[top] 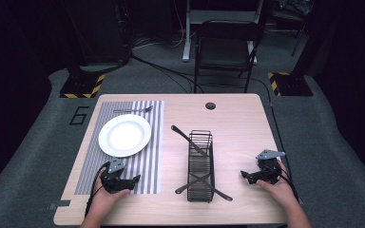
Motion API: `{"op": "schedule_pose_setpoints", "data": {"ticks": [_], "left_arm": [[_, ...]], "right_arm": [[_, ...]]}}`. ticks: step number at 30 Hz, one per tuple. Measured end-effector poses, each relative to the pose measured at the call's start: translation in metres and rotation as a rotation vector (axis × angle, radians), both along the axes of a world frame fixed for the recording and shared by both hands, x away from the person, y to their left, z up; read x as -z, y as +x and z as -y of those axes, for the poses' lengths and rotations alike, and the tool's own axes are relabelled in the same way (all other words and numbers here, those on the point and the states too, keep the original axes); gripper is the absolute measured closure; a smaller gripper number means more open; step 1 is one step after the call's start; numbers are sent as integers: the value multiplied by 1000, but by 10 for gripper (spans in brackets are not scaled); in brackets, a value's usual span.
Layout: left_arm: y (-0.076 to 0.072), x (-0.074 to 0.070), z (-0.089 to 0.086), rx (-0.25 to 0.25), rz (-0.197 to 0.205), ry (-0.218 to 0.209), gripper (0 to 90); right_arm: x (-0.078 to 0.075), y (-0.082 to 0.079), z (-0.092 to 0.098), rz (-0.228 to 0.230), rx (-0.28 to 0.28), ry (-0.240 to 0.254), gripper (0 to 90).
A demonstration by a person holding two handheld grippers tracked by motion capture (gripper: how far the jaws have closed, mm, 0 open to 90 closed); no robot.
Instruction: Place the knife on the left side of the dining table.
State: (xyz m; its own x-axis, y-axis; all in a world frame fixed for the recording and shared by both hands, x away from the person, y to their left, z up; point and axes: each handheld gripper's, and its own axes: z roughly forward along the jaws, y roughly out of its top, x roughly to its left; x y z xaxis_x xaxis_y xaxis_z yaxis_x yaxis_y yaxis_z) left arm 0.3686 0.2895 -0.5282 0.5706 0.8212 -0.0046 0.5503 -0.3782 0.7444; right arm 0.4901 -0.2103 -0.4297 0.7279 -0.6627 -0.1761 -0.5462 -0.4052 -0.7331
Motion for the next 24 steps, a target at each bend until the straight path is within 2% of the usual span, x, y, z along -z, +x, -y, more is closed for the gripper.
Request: {"op": "schedule_pose_setpoints", "data": {"ticks": [24], "left_arm": [[0,0,0,0,0,0,188]], "right_arm": [[0,0,1,-5,5,6,0]]}}
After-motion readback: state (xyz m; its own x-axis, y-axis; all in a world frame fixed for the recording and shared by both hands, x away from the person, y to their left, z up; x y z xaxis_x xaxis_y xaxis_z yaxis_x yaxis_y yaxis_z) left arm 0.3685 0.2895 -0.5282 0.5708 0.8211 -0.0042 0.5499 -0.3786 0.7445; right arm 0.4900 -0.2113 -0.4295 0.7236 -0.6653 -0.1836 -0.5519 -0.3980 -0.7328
